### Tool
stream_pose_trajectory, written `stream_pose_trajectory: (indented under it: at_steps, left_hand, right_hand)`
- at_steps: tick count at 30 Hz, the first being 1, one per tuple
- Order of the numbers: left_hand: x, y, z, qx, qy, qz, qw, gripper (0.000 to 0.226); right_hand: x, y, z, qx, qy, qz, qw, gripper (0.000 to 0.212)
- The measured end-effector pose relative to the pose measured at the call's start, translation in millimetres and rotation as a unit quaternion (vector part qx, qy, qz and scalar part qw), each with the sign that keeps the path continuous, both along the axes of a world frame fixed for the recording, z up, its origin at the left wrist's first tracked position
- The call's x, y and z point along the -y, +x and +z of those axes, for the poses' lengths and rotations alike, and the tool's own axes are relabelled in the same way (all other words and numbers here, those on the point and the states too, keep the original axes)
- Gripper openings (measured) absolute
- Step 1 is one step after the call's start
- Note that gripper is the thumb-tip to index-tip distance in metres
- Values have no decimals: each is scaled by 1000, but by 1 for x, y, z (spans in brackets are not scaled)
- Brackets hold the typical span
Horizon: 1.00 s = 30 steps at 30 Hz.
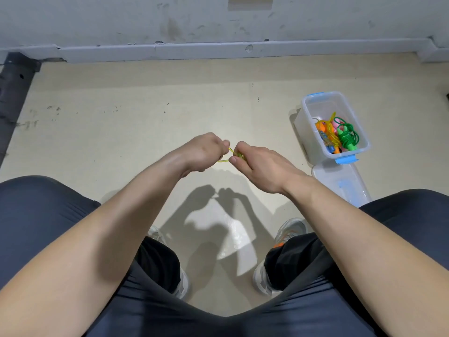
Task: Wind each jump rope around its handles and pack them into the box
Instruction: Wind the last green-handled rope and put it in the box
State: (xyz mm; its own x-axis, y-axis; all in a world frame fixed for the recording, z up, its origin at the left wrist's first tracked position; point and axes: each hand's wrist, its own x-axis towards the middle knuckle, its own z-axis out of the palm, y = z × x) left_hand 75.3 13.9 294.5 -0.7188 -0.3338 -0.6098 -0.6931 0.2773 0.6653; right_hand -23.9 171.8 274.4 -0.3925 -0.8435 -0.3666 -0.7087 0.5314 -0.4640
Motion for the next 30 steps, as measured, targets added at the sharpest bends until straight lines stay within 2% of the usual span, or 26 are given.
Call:
stream_pose_trajectory:
  at_steps: [3,9,14,19,21,24,27,30]
  left_hand:
    - [1,-2,1,-8,109,109,988,33]
    - [4,-4,-6,-31,206,263,942,44]
    - [9,-5,-5,-25,205,272,940,41]
    - [7,-4,-10,-34,182,264,947,40]
    - [5,-3,-11,-46,197,246,948,34]
    - [0,-2,-12,-99,235,211,944,16]
    - [-7,-6,-10,-154,233,195,940,11]
    - [-12,-12,-4,-183,169,174,953,9]
  right_hand:
    - [-2,-3,-2,-7,4,-2,1000,25]
    - [-1,1,-7,-19,-2,-9,1000,23]
    - [-4,2,-14,-15,7,-12,1000,24]
    - [-3,6,-19,-67,5,-13,998,25]
    - [-3,6,-22,-16,-16,-34,999,23]
    - [-3,3,-23,132,-87,-120,980,18]
    - [1,2,-18,177,-138,-168,960,18]
    - [5,2,-16,212,-162,-185,946,21]
